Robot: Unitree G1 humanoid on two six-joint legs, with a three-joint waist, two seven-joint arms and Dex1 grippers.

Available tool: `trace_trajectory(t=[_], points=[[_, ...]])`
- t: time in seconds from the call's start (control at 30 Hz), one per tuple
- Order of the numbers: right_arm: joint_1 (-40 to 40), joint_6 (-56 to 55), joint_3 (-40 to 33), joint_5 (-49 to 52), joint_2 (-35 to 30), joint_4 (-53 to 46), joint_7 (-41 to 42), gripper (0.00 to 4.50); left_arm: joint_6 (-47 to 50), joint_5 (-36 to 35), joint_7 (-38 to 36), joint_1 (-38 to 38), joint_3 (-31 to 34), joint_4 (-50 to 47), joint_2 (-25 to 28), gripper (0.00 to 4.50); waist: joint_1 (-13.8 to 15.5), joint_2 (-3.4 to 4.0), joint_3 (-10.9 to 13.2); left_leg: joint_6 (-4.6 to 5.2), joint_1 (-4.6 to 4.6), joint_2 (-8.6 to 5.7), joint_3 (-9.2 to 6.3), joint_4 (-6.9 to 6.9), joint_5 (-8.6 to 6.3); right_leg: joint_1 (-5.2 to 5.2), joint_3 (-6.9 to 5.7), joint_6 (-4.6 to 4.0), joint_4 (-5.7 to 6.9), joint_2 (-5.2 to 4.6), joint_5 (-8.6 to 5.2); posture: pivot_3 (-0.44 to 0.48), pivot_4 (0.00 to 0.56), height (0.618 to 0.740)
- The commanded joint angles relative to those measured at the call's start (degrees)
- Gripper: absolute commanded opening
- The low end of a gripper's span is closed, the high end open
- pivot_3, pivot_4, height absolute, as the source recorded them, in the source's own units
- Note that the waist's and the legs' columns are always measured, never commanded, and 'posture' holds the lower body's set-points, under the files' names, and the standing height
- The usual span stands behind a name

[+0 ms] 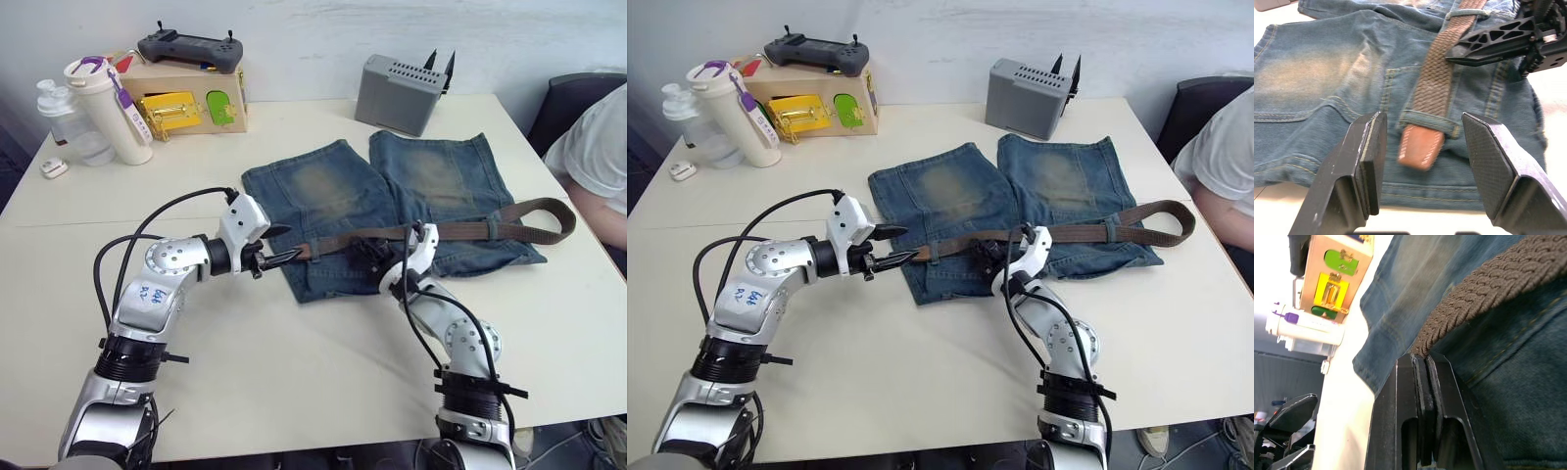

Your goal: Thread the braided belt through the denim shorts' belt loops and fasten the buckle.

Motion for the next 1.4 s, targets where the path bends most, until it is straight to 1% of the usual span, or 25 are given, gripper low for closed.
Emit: trace_trajectory(t=[0.03, 0.17, 0.27, 0.37, 0.43, 0.47, 0.5, 0.53, 0.57, 0.6, 0.63, 0.7, 0.73, 0.83, 0.93, 1.1, 1.23, 1.3, 1.4], points=[[-0.33, 1.27, 2.49, -0.02, 1.98, 0.93, 1.47, 0.04, -1.88, 1.16, -1.07, 1.02, 0.05, -0.77, 2.16, 2.71, -0.13, 0.0, 0.0, -0.02, 0.01, 0.01, 0.0, -0.02, 0.01, 0.0, 0.0, 0.0, 0.01, 0.0, 0.0, 0.0, 0.15, 0.736], [-0.41, 2.57, 2.6, 0.46, 2.42, 0.83, 1.83, 0.04, -4.49, 2.91, -2.26, 1.53, -0.87, 0.22, 4.09, 2.71, -0.27, 0.0, 0.0, -0.07, 0.03, 0.02, -0.02, -0.09, 0.04, 0.0, 0.0, -0.01, 0.0, 0.01, 0.0, 0.0, 0.15, 0.736], [0.22, 3.73, 2.34, 0.58, 1.27, -0.55, 1.94, 0.04, -8.29, 4.78, -3.05, 1.17, -1.45, 1.9, 5.19, 2.71, -0.49, 0.0, 0.0, -0.06, 0.03, 0.01, -0.01, -0.09, 0.03, 0.0, 0.0, -0.01, -0.01, 0.0, -0.01, 0.0, 0.15, 0.736], [1.33, 5.35, 0.74, 3.1, -1.52, -5.2, 2.67, 1.04, -14.5, 7.32, -3.34, -0.05, -1.53, 5.25, 6.14, 2.71, -0.38, 0.03, 0.02, -0.06, 0.03, 0.01, -0.02, -0.12, 0.03, -0.01, -0.01, -0.03, -0.02, 0.0, -0.01, 0.0, 0.15, 0.736], [1.95, 6.96, 0.4, 4.64, -4.34, -8.99, 3.33, 1.94, -19.09, 9.13, -3.13, -1.13, -1.51, 8.17, 6.57, 2.71, -0.03, 0.12, 0.07, -0.04, -0.06, 0.0, -0.02, -0.13, 0.03, -0.07, -0.01, -0.04, -0.04, -0.01, -0.02, 0.0, 0.15, 0.736], [2.26, 7.92, 0.27, 5.43, -6.16, -11.05, 3.53, 2.52, -21.48, 10.28, -2.63, -1.76, -1.64, 10.03, 6.8, 2.71, 0.24, 0.14, 0.09, -0.02, -0.1, -0.01, -0.01, -0.12, 0.02, -0.1, -0.01, -0.04, -0.06, -0.02, -0.02, 0.0, 0.15, 0.736], [2.49, 8.53, 0.26, 6.03, -7.45, -12.38, 3.62, 2.99, -23.23, 11.07, -2.35, -2.2, -1.74, 11.44, 6.92, 2.71, 0.38, 0.15, 0.1, 0.02, -0.16, -0.02, -0.01, -0.09, 0.0, -0.15, -0.01, -0.04, -0.06, -0.03, -0.02, 0.0, 0.15, 0.736], [2.75, 9.81, 0.56, 6.81, -9.7, -14.29, 4.37, 3.55, -26.62, 12.94, -2.17, -2.66, -2.57, 13.53, 7.53, 2.71, 0.45, 0.15, 0.1, 0.05, -0.22, -0.02, 0.0, -0.08, 0.0, -0.2, -0.01, -0.04, -0.07, -0.04, -0.02, 0.0, 0.15, 0.736], [3.04, 11.25, 0.8, 7.77, -12.36, -16.54, 5.12, 3.87, -30.73, 15.06, -1.64, -3.18, -3.55, 15.79, 7.93, 2.71, 0.51, 0.15, 0.1, 0.07, -0.22, -0.02, 0.0, -0.08, -0.01, -0.2, -0.01, -0.04, -0.08, -0.05, -0.02, 0.0, 0.15, 0.736], [3.28, 12.49, 1.26, 8.5, -14.91, -18.61, 6.03, 4.43, -35.23, 17.14, -0.99, -3.57, -4.58, 17.8, 8.16, 2.71, 0.56, 0.15, 0.1, 0.09, -0.23, -0.03, 0.0, -0.08, -0.03, -0.2, -0.01, -0.04, -0.11, -0.05, -0.02, 0.0, 0.15, 0.736], [3.44, 13.21, 1.63, 9.09, -16.66, -19.95, 6.56, 4.43, -38.56, 18.53, -0.54, -3.91, -5.2, 19.41, 8.22, 2.71, 0.57, 0.15, 0.1, 0.12, -0.24, -0.03, 0.0, -0.09, -0.04, -0.21, -0.01, -0.04, -0.12, -0.05, -0.02, 0.0, 0.15, 0.736], [3.5, 13.35, 2.36, 8.8, -18.8, -21.35, 6.61, 4.43, -43.43, 19.71, 0.75, -4.27, -5.92, 21.56, 6.72, 2.71, 0.52, 0.15, 0.1, 0.16, -0.25, -0.02, 0.0, -0.1, -0.07, -0.21, -0.02, -0.04, -0.15, -0.04, -0.02, 0.0, 0.15, 0.736], [3.53, 13.22, 2.6, 8.79, -19.31, -21.62, 6.49, 4.43, -44.86, 19.87, 1.15, -4.42, -5.98, 22.41, 6.11, 2.71, 0.52, 0.15, 0.1, 0.45, -0.26, -0.02, 0.0, -0.1, -0.23, -0.21, -0.02, -0.04, -0.15, -0.03, -0.02, 0.0, 0.15, 0.736], [3.64, 12.5, 2.76, 8.52, -19.77, -22.41, 5.59, 4.43, -48.89, 21.51, 1.4, -4.18, -7.19, 23.97, 5.23, 2.71, 0.52, 0.14, 0.1, 0.46, -0.34, -0.01, 0.0, -0.03, -0.23, -0.3, -0.03, -0.04, -0.12, -0.03, -0.02, 0.0, 0.15, 0.736], [4.03, 12.06, 2.85, 8.17, -19.84, -22.93, 4.98, 4.43, -50.13, 21.14, 1.29, -3.85, -7.03, 24.52, 4.6, 2.71, 0.6, 0.14, 0.1, 0.47, -0.77, -0.01, 0.0, 0.21, -0.19, -0.71, -0.03, -0.03, 0.09, -0.04, -0.02, 0.0, 0.15, 0.736], [5.24, 11.56, 2.9, 7.59, -20.68, -23.71, 4.35, 4.43, -48.48, 18.76, 0.63, -3.74, -5.71, 23.73, 3.38, 2.71, 0.66, 0.14, 0.1, 0.49, -0.82, -0.02, -0.01, 0.31, -0.17, -0.74, -0.04, -0.03, 0.14, -0.05, -0.02, 0.0, 0.15, 0.736], [5.31, 10.94, 3.34, 7.09, -21.45, -23.77, 4.24, 4.43, -49.25, 20.02, 1.76, -2.91, -6.78, 25.08, 1.73, 2.71, 0.72, 0.14, 0.1, 0.5, -0.81, -0.02, -0.01, 0.33, -0.16, -0.74, -0.04, -0.03, 0.17, -0.05, -0.02, 0.0, 0.15, 0.736], [4.89, 10.77, 3.63, 6.36, -22.06, -23.36, 4.56, 4.43, -50.82, 21.81, 1.82, -2.46, -8.15, 26.79, 1.32, 2.71, 0.66, 0.14, 0.1, 0.49, -0.81, -0.02, -0.01, 0.35, -0.15, -0.74, -0.05, -0.03, 0.18, -0.05, -0.01, 0.0, 0.15, 0.736], [4.03, 10.52, 3.16, 5.76, -23.15, -22.53, 4.95, 4.43, -51.9, 23.08, 3.21, -3.26, -8.6, 29.2, 0.32, 2.71, 0.74, 0.14, 0.1, 0.5, -0.8, -0.02, 0.0, 0.37, -0.15, -0.74, -0.04, -0.03, 0.21, -0.04, -0.02, 0.0, 0.15, 0.736]])
